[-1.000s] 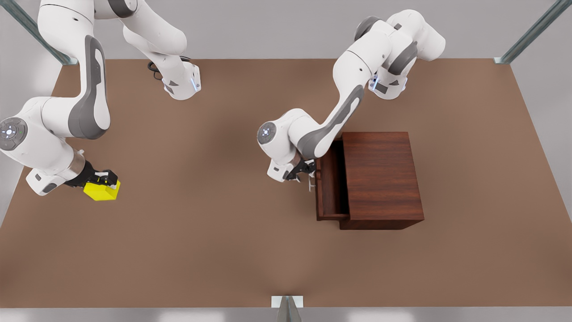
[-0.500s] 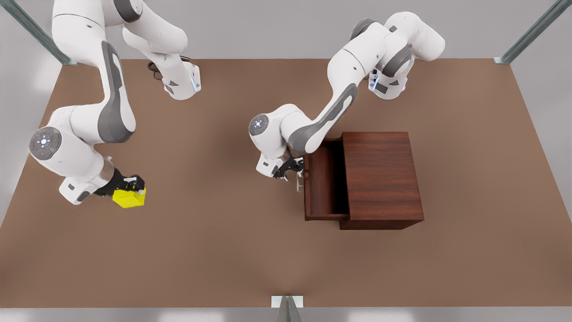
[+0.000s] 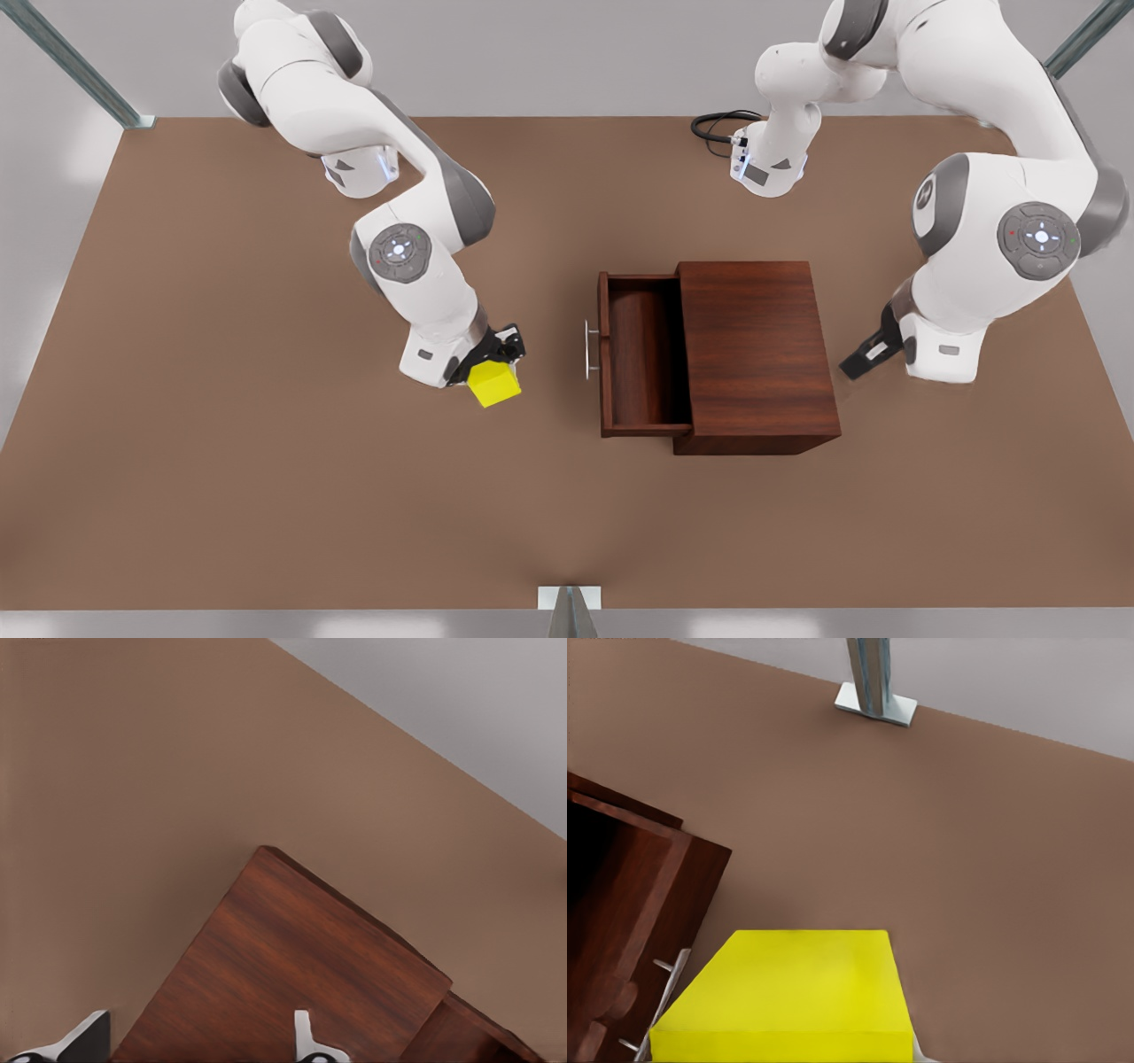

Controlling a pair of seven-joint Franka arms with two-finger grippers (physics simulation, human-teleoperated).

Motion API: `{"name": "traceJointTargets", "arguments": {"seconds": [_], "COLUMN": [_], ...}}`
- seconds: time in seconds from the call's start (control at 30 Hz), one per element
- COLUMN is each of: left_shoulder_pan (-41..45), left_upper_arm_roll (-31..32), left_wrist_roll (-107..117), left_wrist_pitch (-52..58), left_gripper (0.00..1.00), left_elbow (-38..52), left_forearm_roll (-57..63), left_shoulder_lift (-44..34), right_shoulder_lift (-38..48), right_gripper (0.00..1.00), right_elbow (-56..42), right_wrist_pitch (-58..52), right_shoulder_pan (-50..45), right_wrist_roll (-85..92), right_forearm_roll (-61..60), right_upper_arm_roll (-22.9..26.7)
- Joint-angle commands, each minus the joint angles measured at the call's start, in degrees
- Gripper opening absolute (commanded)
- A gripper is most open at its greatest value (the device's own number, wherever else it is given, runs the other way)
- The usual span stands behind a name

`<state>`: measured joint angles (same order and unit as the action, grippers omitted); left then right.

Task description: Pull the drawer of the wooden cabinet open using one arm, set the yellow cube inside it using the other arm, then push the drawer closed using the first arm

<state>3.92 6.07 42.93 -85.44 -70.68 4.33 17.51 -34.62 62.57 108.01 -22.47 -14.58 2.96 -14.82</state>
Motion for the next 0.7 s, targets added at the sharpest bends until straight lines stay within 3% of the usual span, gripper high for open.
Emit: {"name": "traceJointTargets", "arguments": {"seconds": [0.0,0.17,0.57,0.6,0.63,0.67], "left_shoulder_pan": [-0.06,1.35,1.0,0.91,0.91,0.91], "left_upper_arm_roll": [-0.36,-0.35,-0.53,-0.53,-0.53,-0.53], "left_wrist_roll": [-39.33,-38.89,-38.54,-38.54,-38.54,-38.54], "left_wrist_pitch": [-3.42,-2.36,-2.36,-2.28,-2.28,-2.36], "left_gripper": [1.0,1.0,1.0,1.0,1.0,1.0], "left_elbow": [-5.44,-2.8,-2.89,-2.89,-2.89,-2.89], "left_forearm_roll": [-1.17,-0.2,-0.82,-0.82,-0.82,-0.73], "left_shoulder_lift": [-3.8,-0.46,0.59,0.86,0.86,0.86], "right_shoulder_lift": [-1.76,-8.09,-16.88,-17.06,-16.97,-16.97], "right_gripper": [0.58,0.58,0.59,0.64,0.94,1.0], "right_elbow": [-2.19,-9.22,-11.42,-11.42,-11.42,-11.33], "right_wrist_pitch": [0.0,3.69,15.56,15.91,15.82,15.82], "right_shoulder_pan": [-3.1,-14.97,-21.48,-21.48,-21.48,-21.48], "right_wrist_roll": [-30.32,-40.78,-46.5,-46.5,-46.59,-46.5], "right_forearm_roll": [0.64,0.99,0.91,0.91,0.91,0.91], "right_upper_arm_roll": [0.31,3.83,6.12,6.03,6.38,6.64]}}
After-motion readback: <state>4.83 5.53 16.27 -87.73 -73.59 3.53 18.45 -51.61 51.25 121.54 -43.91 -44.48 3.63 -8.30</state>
